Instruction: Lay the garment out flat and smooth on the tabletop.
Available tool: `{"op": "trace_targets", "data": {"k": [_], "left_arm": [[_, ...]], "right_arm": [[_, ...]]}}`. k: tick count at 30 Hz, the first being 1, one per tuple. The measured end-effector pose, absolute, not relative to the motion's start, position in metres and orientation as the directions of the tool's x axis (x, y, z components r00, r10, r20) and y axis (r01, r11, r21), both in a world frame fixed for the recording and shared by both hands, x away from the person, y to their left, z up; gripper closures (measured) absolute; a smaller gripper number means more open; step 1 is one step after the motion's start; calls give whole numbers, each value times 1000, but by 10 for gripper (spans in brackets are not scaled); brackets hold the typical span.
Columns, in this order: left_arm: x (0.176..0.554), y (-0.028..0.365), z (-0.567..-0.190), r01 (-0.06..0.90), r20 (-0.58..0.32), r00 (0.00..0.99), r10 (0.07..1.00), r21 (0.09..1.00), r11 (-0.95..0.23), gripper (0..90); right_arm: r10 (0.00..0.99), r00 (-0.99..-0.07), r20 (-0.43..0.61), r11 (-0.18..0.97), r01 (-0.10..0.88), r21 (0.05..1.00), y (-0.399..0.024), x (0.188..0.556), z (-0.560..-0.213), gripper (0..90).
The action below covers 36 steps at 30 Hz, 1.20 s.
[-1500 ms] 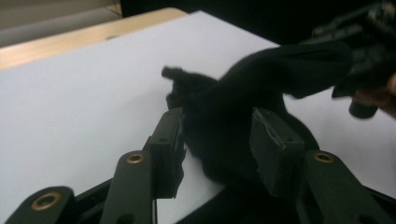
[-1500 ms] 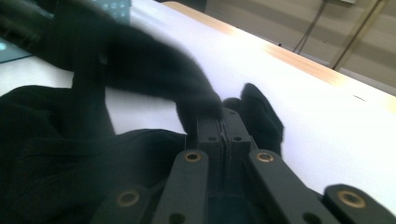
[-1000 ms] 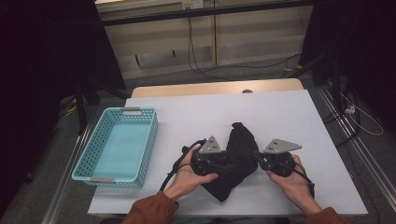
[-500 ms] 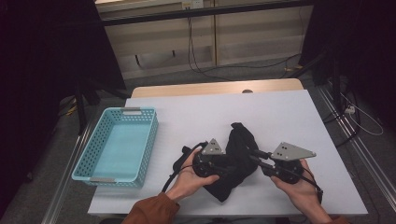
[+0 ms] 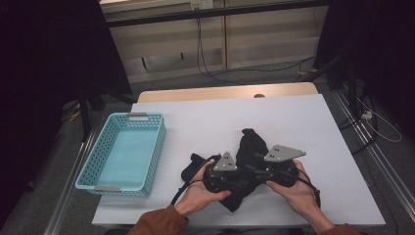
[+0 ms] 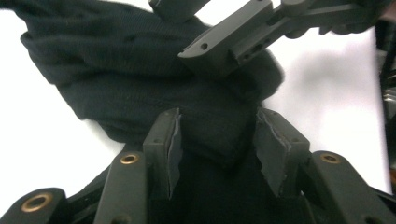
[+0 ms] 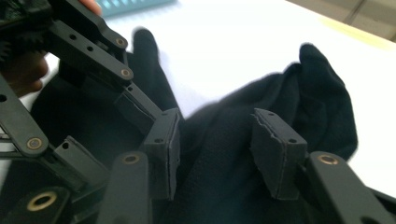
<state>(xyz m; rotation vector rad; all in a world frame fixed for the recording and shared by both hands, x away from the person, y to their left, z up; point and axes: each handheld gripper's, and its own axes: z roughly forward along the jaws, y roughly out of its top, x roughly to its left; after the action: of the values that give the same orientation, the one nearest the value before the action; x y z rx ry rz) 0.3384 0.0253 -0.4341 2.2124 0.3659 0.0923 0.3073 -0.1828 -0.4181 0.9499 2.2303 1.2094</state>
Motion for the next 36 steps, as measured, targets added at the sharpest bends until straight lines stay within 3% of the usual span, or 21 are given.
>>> {"op": "trace_targets", "data": {"k": [1,2,5,7,16,36], "left_arm": [[339,25,-434,240,-69,950,303,782,-575,703],[340,26,-434,248,-81,950,301,782,-572,703],[346,31,-431,287,-122,940,319,789,-543,841],[348,36,-427,297,-130,934,333,799,-522,857],[364,69,-395,339,-168,889,427,866,-366,863],[388,117,-325,305,-193,830,523,943,-136,865]], "right_arm": [[738,-673,-57,407,376,832,-182,309,-422,576],[738,-673,-57,407,376,832,-182,309,-422,576],[752,-658,-48,399,396,827,-186,311,-425,782],[766,-642,-40,371,389,844,-192,311,-422,826],[816,-578,-12,253,338,907,-217,311,-394,830],[853,-521,33,94,217,972,-229,328,-341,831]]}}
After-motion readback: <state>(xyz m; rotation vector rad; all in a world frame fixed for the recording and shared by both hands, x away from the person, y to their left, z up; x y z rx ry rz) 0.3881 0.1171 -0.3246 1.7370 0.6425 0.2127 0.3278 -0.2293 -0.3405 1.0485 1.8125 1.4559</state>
